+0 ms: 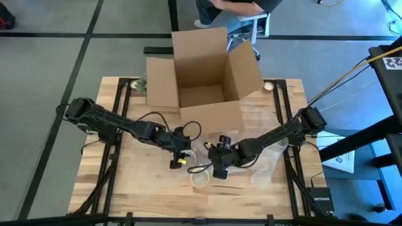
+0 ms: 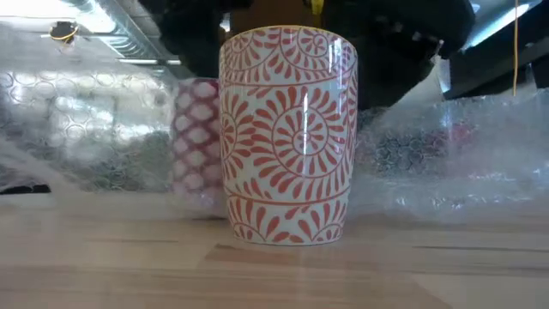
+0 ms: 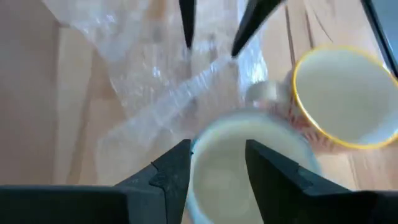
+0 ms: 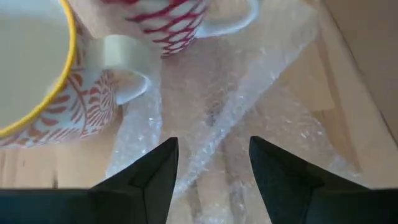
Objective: Wrap mug
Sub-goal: Put the red mug on the bubble wrap, then prepare the red mug on the bubble wrap
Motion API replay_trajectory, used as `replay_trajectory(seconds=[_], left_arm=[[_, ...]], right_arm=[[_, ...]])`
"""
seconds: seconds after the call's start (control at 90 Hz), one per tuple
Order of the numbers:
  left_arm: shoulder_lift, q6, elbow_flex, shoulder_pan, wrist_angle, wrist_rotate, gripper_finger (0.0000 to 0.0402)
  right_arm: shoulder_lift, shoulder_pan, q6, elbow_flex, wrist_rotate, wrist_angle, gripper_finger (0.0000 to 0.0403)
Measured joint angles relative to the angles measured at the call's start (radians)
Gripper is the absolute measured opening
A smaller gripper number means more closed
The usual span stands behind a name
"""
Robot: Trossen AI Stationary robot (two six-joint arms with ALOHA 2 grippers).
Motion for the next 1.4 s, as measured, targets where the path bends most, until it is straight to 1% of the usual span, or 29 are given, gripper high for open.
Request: replay_trajectory(seconds=[0.211, 0.356, 0.444, 0.511, 0.622, 0.744, 0.833, 0.944, 1.011, 1.078, 1.2, 1.311, 1.4], left_arm=[[-0.006, -0.026, 0.061, -0.004, -0.216, -0.011, 0.0136], [-0.048, -0.074, 0.089, -0.022, -0.345, -0.026, 0.0136], [-0.091, -0.126, 0.081, -0.049, -0.439, -0.062, 0.0136], [-0.124, -0.164, 0.04, -0.078, -0.46, -0.09, 0.0136], [-0.189, -0.252, -0.077, -0.129, -0.407, -0.09, 0.0136], [-0.257, -0.352, -0.24, -0.169, -0.29, -0.082, 0.0136], [-0.277, -0.42, -0.357, -0.179, -0.184, -0.082, 0.0136], [-0.275, -0.453, -0.461, -0.178, -0.068, -0.082, 0.0136], [-0.272, -0.451, -0.503, -0.169, -0.007, -0.085, 0.0136], [-0.271, -0.441, -0.531, -0.158, 0.028, -0.111, 0.0136], [-0.272, -0.437, -0.538, -0.133, 0.051, -0.133, 0.0136], [-0.272, -0.426, -0.538, -0.132, 0.061, -0.166, 0.0136], [-0.272, -0.419, -0.538, -0.131, 0.069, -0.202, 0.0136]], right_arm=[[-0.066, 0.0, 0.002, 0.0, -0.008, -0.064, 0.0186], [-0.124, 0.0, 0.004, 0.0, -0.036, -0.124, 0.0186], [-0.146, 0.0, 0.019, -0.007, -0.058, -0.173, 0.0186], [-0.152, 0.0, 0.032, -0.036, -0.069, -0.192, 0.0186], [-0.158, -0.005, 0.052, -0.123, -0.105, -0.16, 0.0186], [-0.159, -0.038, 0.054, -0.209, -0.143, -0.055, 0.0186], [-0.159, -0.063, 0.055, -0.259, -0.153, 0.003, 0.0186], [-0.159, -0.088, 0.051, -0.294, -0.133, 0.001, 0.0186], [-0.159, -0.104, 0.047, -0.303, -0.119, 0.027, 0.0186], [-0.159, -0.12, 0.034, -0.313, -0.112, 0.063, 0.0186], [-0.169, -0.12, -0.004, -0.315, -0.039, 0.147, 0.0186], [-0.173, -0.118, -0.034, -0.317, 0.087, 0.258, 0.0186], [-0.149, -0.141, -0.063, -0.35, 0.184, 0.427, 0.0186]])
